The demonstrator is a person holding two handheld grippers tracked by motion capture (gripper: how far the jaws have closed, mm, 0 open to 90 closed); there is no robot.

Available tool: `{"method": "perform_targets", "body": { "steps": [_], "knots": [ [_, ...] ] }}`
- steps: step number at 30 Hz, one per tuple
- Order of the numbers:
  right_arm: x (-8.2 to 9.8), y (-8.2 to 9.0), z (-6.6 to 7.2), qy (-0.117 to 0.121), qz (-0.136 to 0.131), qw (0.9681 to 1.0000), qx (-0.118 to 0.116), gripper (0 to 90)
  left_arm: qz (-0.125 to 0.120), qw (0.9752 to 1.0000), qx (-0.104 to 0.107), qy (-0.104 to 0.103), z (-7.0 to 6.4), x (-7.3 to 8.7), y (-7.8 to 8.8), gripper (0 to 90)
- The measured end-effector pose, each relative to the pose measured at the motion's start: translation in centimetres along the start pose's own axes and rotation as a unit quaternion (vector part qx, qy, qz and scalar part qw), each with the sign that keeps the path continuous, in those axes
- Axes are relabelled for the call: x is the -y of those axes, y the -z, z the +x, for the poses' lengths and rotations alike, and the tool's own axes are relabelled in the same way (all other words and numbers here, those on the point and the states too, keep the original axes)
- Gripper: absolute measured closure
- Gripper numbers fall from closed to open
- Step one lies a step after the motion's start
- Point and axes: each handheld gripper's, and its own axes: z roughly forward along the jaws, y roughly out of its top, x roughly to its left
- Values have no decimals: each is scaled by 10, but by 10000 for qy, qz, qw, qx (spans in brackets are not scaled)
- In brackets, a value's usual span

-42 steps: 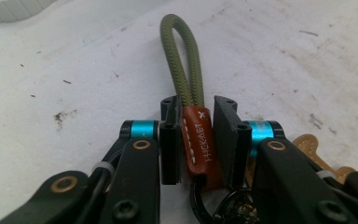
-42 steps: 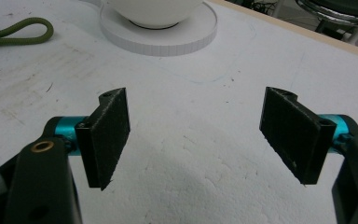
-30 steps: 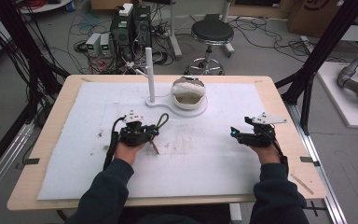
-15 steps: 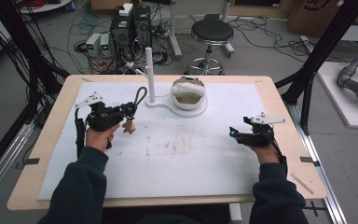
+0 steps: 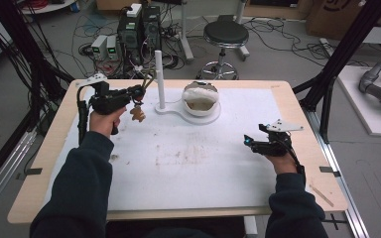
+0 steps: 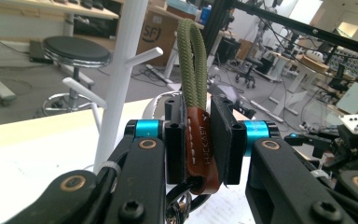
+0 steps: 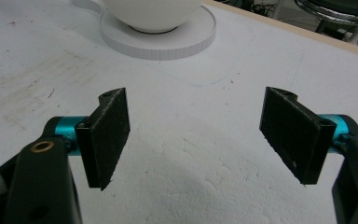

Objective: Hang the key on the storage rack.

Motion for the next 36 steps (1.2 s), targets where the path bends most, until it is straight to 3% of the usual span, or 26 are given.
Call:
{"method": "perform_targets", "body": {
  "steps": [10,16,20,24,27,29,36],
  "knots": [
    [1,0,-1,-11,12,10000,-25,245,307,9987,-375,126,8,-3,-26,759],
    [1,0,-1,-18,19,10000,-21,245,576,9954,-748,189,13,0,-42,758],
    [1,0,-1,-25,8,10000,-38,245,644,9943,-844,112,15,8,-47,756],
    [2,0,-2,-30,11,10000,-47,245,622,9941,-893,6,18,14,-46,740],
    [2,0,-1,-36,10,10000,-57,245,640,9941,-875,40,21,18,-40,663],
    [2,0,-1,-33,15,10000,-51,245,641,9940,-890,24,22,22,-34,657],
    [1,-1,0,-5,23,10000,-45,245,349,9952,-884,234,30,35,-7,464]
  ]
}}
